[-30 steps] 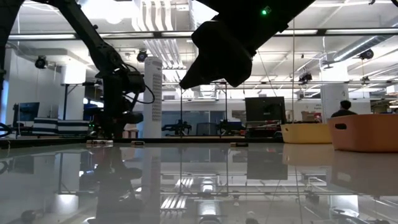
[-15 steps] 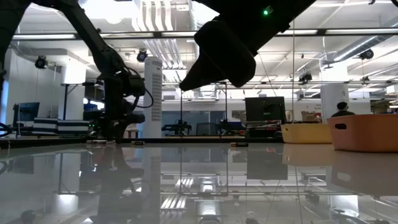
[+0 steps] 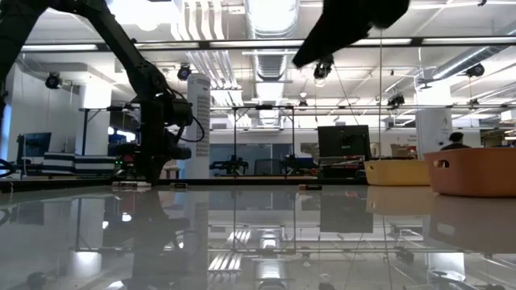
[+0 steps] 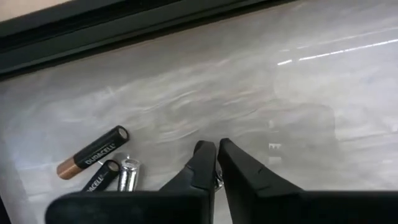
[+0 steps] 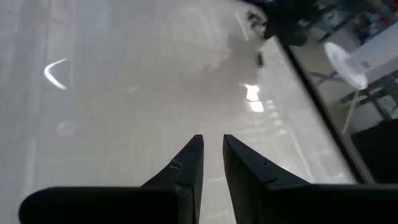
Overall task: Sort batteries
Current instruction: Put the silver battery into the green bin
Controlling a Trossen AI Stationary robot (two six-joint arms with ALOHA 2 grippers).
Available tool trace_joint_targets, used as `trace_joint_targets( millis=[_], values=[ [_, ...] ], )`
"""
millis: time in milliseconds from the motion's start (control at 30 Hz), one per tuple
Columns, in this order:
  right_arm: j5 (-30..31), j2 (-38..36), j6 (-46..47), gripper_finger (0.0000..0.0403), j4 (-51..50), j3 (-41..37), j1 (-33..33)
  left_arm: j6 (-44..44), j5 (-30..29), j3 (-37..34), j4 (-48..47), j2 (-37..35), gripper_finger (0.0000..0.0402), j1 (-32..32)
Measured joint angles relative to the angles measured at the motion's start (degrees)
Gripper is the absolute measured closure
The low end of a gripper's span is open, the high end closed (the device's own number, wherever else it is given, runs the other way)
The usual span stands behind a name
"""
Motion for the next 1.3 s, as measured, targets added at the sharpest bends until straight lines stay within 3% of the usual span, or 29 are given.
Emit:
trace_joint_targets(
  millis=[300,467,633,800,1067,1300],
  values=[
    [3.46,-4.95,4.64,0.0355,-0.62,-4.23,2.61,5.90,-0.48,-0.60,-0.88,-5.26,0.0396,-1.23],
    [3.39,-4.70,6.59,0.0348,0.09,-5.74,2.59,10.34,-1.60,-0.40,-2.97,-7.94,0.0348,-1.23],
    [3.25,-4.34,6.67,0.0340,1.16,-7.06,2.59,19.54,7.48,-0.59,-8.55,-8.20,0.0281,-1.74],
    [3.31,-4.36,6.65,0.0335,1.43,-7.10,2.57,25.43,7.28,-1.45,-10.61,-8.20,0.0251,-3.71],
    [3.33,-4.36,6.60,0.0337,1.54,-7.10,2.57,31.82,6.51,-5.59,-9.26,-8.22,0.0262,-8.38],
    [3.33,-4.36,6.54,0.0345,1.47,-7.10,2.54,34.60,4.33,-11.02,-3.77,-8.90,0.0307,-11.09]
  ],
)
